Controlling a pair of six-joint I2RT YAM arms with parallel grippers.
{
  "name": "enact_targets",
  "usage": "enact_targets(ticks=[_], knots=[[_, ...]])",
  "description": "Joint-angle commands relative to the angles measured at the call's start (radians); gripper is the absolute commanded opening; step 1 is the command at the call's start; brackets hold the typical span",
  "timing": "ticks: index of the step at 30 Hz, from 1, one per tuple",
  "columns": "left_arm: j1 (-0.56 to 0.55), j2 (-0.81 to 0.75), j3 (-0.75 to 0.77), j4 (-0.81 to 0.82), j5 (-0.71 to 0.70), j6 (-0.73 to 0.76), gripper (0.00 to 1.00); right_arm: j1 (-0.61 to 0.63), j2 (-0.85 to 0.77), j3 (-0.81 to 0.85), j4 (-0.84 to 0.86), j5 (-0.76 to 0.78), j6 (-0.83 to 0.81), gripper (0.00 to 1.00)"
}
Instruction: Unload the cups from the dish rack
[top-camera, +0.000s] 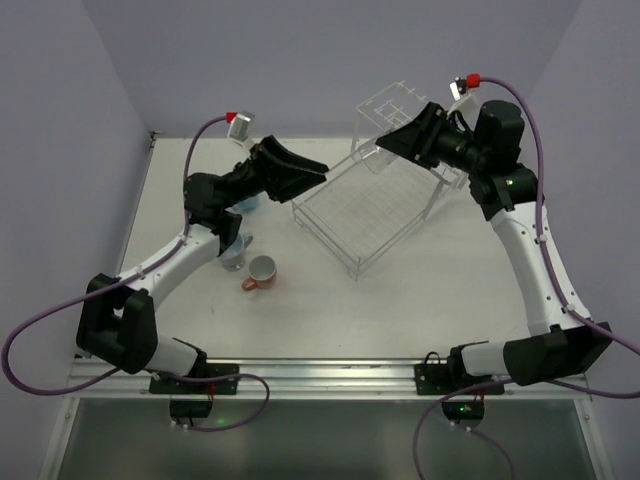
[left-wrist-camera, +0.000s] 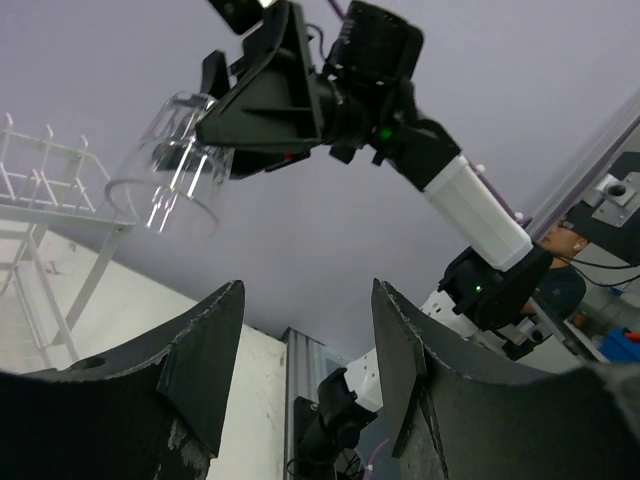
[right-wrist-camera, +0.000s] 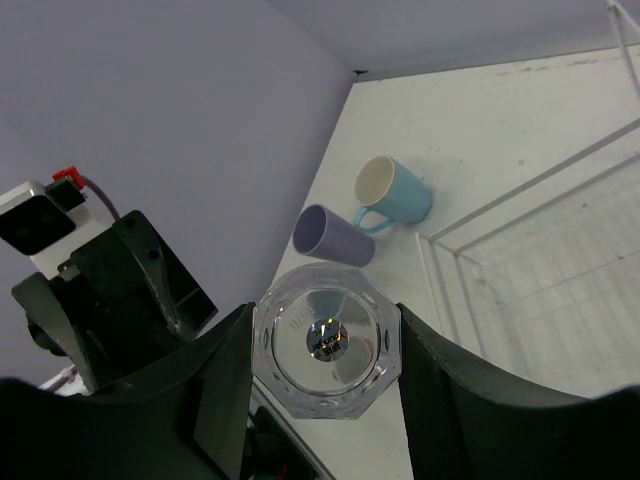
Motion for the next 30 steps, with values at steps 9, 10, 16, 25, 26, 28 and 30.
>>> enact_targets(ticks=[9, 10, 16, 25, 26, 28, 30], knots=[[-0.017, 0.046, 0.013, 0.187, 0.009, -0.077, 0.58, 0.022, -0.061, -0.173, 0.356, -0.215, 0.198, 0.0], [-0.018, 0.052, 0.013, 0.187, 0.006, -0.077, 0.57, 0.028, -0.064, -0.177, 0.37, -0.215, 0.21, 0.0], [-0.032, 0.081, 0.022, 0.187, -0.006, -0.077, 0.58, 0.041, -0.062, -0.185, 0.437, -0.253, 0.259, 0.0], [-0.071, 0.113, 0.082, 0.188, -0.033, -0.082, 0.58, 0.088, -0.033, -0.173, 0.45, -0.24, 0.258, 0.0], [-0.074, 0.118, 0.086, 0.188, -0.034, -0.086, 0.58, 0.096, -0.029, -0.164, 0.445, -0.235, 0.253, 0.0], [-0.08, 0.122, 0.102, 0.19, -0.034, -0.089, 0.58, 0.114, -0.015, -0.158, 0.442, -0.229, 0.246, 0.0], [-0.081, 0.122, 0.108, 0.187, -0.036, -0.089, 0.58, 0.134, -0.007, -0.151, 0.436, -0.216, 0.238, 0.0]])
